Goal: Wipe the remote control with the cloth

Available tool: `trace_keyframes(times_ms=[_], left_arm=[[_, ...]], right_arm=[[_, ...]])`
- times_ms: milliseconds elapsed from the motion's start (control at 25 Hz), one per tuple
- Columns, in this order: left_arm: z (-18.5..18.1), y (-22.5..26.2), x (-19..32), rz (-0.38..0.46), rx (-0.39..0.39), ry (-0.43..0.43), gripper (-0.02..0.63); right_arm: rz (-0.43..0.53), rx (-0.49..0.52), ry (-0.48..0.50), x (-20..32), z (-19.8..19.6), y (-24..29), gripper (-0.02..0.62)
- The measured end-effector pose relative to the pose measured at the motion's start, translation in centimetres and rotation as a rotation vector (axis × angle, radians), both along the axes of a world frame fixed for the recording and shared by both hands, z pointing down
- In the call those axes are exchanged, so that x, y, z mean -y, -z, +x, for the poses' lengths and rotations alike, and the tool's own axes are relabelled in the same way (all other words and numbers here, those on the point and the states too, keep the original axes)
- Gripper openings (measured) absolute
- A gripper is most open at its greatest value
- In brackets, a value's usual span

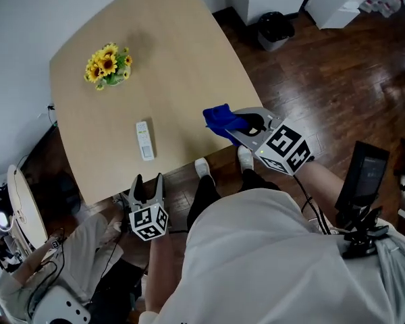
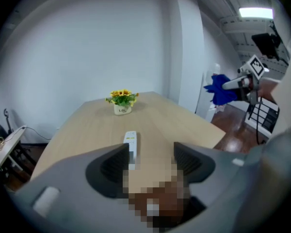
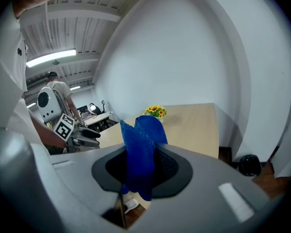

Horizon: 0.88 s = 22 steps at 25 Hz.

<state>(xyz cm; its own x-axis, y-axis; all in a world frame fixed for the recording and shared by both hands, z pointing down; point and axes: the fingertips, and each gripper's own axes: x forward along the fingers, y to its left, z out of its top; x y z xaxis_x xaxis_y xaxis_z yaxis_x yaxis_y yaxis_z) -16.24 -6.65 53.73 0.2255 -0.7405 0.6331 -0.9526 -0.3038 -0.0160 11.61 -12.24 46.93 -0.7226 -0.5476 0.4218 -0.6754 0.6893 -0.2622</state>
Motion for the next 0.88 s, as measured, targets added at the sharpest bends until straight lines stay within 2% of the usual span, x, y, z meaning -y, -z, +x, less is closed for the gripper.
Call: trace_keyframes(times_ms=[240, 400, 520, 640, 760, 880], left_arm=[[4.7, 3.5, -1.1, 0.097, -0.054, -0.173, 0.308], [5.2, 7.0, -3.2, 0.191, -0.109, -0.282, 0.308], [5.5, 8.6, -4.5, 0.222, -0.13, -0.334, 0.307], [3.4, 10.8, -8.5, 0.252, -0.143, -0.364, 0.307], [-0.1, 11.2, -13.5, 0.293, -0.2, -0.411, 0.307], [-1.4, 11.4, -17.1, 0.271, -0.252, -0.44, 0.307]], right_arm=[[0.015, -0.025, -0.042, -2.5, -0.3, -0.4, 0.084], [0.056, -0.056, -0.066, -6.0, -2.4, 1.1, 0.084], [0.068, -0.077, -0.076, -6.8, -2.9, 1.6, 0.085], [0.104, -0.093, -0.098, -10.4, -5.6, 2.7, 0.085], [0.134, -0.107, -0.151, -16.2, -9.5, 3.8, 0.086], [0.111, -0.11, -0.189, -21.4, -11.9, 4.0, 0.084]])
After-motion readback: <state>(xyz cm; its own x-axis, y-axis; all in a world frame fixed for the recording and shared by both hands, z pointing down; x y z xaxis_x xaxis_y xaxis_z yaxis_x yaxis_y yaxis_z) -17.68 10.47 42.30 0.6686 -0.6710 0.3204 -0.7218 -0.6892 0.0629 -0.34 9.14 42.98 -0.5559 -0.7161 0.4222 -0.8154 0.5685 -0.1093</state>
